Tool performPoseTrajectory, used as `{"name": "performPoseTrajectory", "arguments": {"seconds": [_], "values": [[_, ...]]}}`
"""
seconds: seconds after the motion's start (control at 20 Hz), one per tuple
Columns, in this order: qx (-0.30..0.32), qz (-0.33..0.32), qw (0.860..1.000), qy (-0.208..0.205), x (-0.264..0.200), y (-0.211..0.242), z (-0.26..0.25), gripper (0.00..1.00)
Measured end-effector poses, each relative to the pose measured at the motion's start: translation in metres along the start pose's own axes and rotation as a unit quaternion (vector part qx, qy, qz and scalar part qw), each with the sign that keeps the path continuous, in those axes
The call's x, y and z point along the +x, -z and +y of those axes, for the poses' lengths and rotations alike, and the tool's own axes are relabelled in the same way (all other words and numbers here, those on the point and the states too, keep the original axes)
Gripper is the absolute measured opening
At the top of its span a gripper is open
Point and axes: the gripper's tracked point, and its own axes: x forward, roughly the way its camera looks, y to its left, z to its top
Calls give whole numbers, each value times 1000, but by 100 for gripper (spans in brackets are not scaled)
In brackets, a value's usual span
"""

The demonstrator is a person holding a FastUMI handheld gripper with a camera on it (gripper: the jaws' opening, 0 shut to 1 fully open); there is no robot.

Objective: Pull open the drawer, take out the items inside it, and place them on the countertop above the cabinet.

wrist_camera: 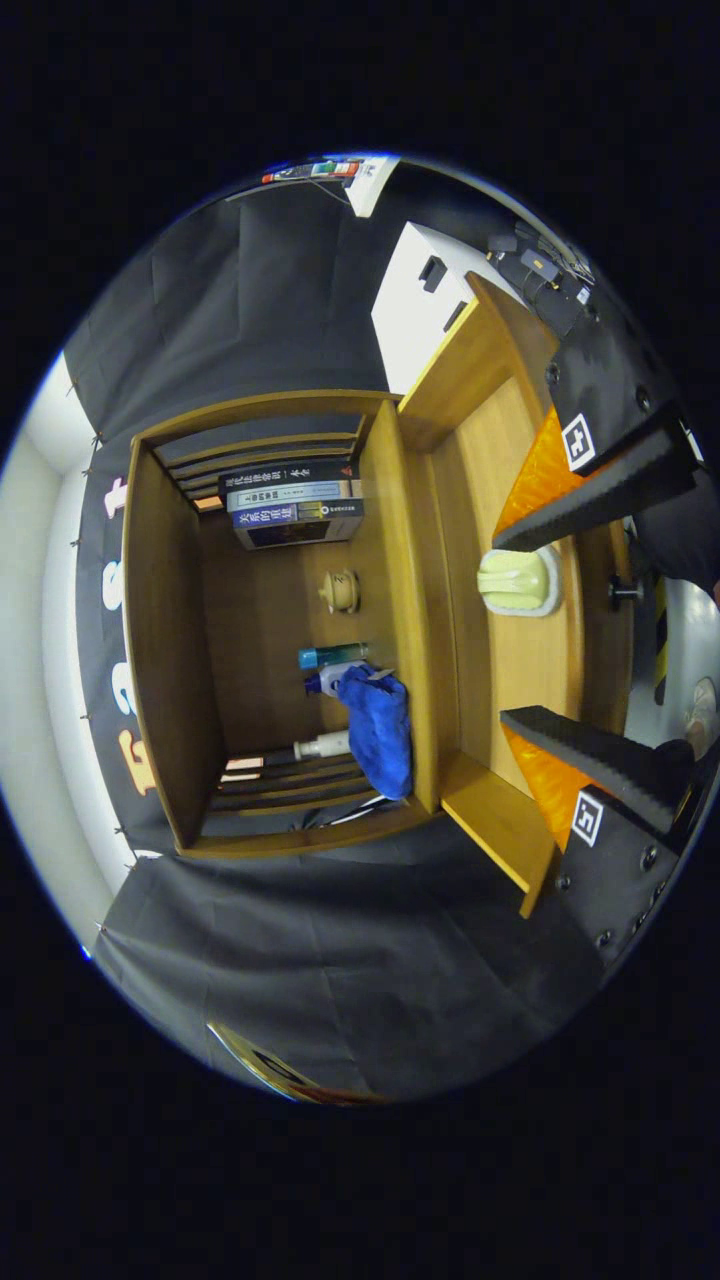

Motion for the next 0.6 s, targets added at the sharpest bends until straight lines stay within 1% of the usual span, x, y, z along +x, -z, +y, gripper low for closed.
{"name": "performPoseTrajectory", "arguments": {"seconds": [0.05, 0.15, 0.3, 0.5, 0.6], "values": [[2, 12, 1000, 5, 8, -2, -3, 99], [6, 28, 1000, -2, 23, -7, 1, 99], [-10, 51, 999, -8, 52, -16, 1, 98], [-7, 108, 994, -24, 87, -20, 6, 98], [-5, 143, 989, -31, 101, -13, 9, 99]]}}
